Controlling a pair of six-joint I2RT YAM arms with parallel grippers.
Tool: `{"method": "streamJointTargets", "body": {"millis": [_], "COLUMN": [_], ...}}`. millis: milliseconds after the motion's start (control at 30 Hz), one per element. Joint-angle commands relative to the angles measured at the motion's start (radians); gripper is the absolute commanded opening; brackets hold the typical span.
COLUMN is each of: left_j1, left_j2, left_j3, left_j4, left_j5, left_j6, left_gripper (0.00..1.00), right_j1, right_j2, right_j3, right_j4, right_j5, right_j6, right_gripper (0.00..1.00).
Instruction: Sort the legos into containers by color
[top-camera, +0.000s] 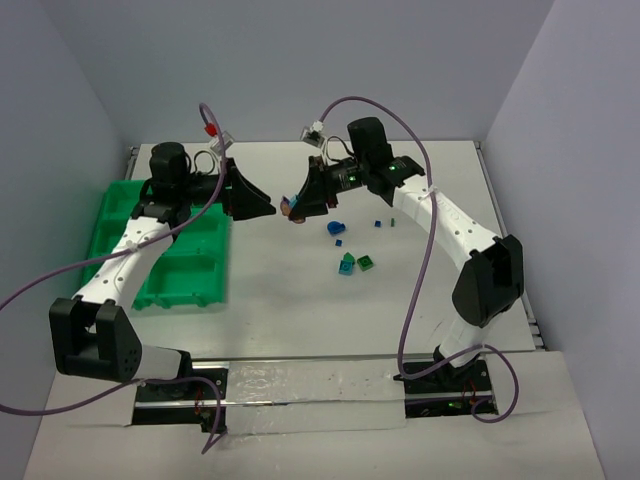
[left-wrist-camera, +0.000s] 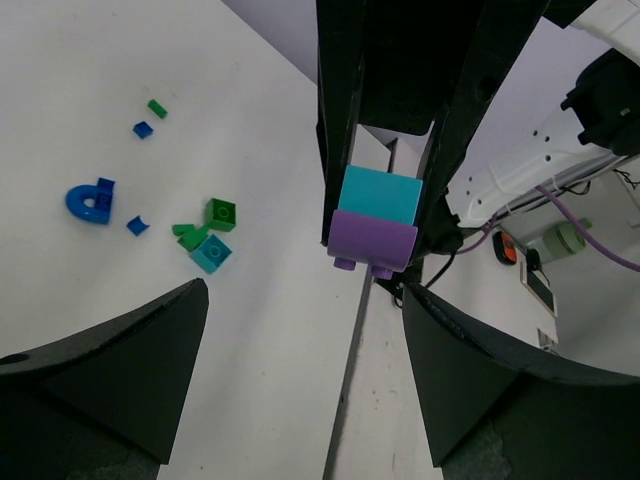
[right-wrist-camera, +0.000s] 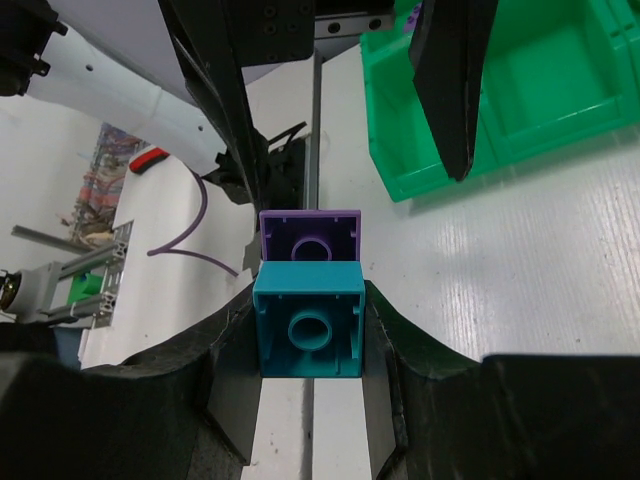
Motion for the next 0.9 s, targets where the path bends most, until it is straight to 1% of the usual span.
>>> {"method": "streamJointTargets", "body": {"millis": [0, 133, 267, 400, 533, 633, 800, 833, 867], "left_j1": [-0.024, -0.038, -0.053, -0.066, -0.073, -0.075, -0.078, -0.078, -0.079], "left_j2": [-0.012, -0.013, -0.007, -0.003, 0.0, 0.001, 0.001, 0.001, 0.001], "left_j3": [-0.012, -0.02, -0.012, -0.02, -0.017, -0.017, -0.018, -0.019, -0.02], "left_j4": [0.138, 0.187, 0.193, 0.235, 0.226, 0.228, 0.224, 0.223, 0.222], "left_j5": [0.072, 0.085, 0.081, 0.081, 0.068, 0.068, 0.078, 0.081, 0.083], "left_j6": [-0.084, -0.13, -0.132, -0.162, -0.152, -0.151, -0.147, -0.146, -0.144], "left_gripper": [0.88, 0.89, 0.88, 0.84, 0.8, 0.73, 0.48, 0.44, 0.41], "right_j1": [0.017, 0.02, 0.027, 0.034, 0.035, 0.038, 0.037, 0.037, 0.037], "right_j2": [-0.044, -0.041, -0.039, -0.034, -0.034, -0.033, -0.033, -0.033, -0.033], "right_j3": [0.003, 0.008, 0.012, 0.015, 0.014, 0.016, 0.015, 0.014, 0.014], "right_j4": [0.015, -0.002, -0.006, -0.014, -0.013, -0.016, -0.015, -0.014, -0.014], "right_j5": [-0.019, -0.024, -0.03, -0.037, -0.045, -0.045, -0.044, -0.044, -0.044], "right_j6": [-0.028, -0.039, -0.044, -0.046, -0.046, -0.048, -0.049, -0.048, -0.047], "right_gripper": [0.0, 0.0, 0.0, 0.0, 0.0, 0.0, 0.0, 0.0, 0.0]}}
